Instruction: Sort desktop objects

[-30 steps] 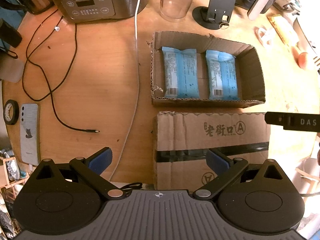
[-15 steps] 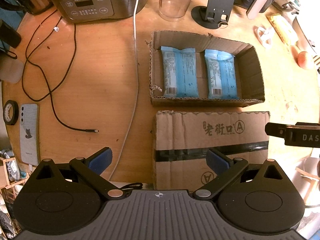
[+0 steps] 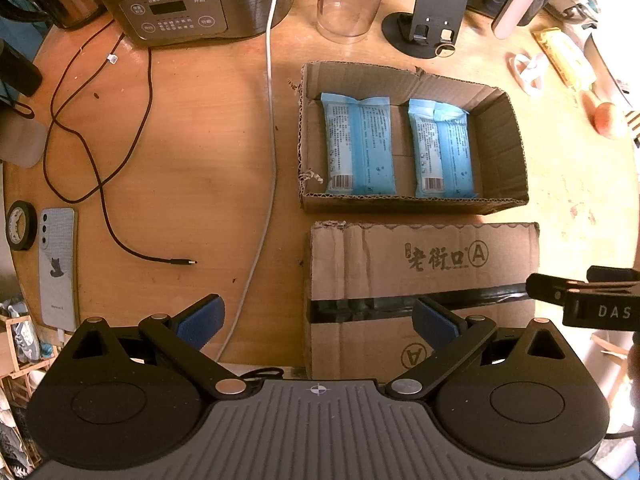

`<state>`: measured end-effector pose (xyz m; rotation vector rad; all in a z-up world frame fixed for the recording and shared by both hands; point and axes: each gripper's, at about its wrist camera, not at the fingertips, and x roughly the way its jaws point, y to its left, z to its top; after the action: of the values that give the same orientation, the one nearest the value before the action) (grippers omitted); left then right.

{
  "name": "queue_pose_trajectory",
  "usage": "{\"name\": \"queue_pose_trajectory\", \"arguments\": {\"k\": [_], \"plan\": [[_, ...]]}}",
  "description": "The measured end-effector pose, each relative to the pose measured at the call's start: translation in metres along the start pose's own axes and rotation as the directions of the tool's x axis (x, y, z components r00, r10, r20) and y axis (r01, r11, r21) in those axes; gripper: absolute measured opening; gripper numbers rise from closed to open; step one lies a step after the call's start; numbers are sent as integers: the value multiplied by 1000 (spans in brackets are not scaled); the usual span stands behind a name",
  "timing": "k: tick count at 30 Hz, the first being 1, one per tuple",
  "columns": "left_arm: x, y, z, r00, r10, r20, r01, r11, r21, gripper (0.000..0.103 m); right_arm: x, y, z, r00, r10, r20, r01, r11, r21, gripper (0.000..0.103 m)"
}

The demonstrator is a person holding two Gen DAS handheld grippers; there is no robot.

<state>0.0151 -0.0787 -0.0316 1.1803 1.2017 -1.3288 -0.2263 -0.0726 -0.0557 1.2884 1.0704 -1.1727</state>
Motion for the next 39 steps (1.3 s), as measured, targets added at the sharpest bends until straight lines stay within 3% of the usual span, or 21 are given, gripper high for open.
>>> {"name": "queue_pose_trajectory", "arguments": {"k": [24, 39], "plan": [[1, 0, -3, 1000, 0, -1, 0, 1000, -1, 103, 1, -4, -7, 1000, 11, 5, -11, 1000, 17, 103], [24, 2, -8, 1000, -1, -27, 1, 1000, -4, 103, 23, -9, -12, 999, 44, -13, -44, 999, 16, 103]]}}
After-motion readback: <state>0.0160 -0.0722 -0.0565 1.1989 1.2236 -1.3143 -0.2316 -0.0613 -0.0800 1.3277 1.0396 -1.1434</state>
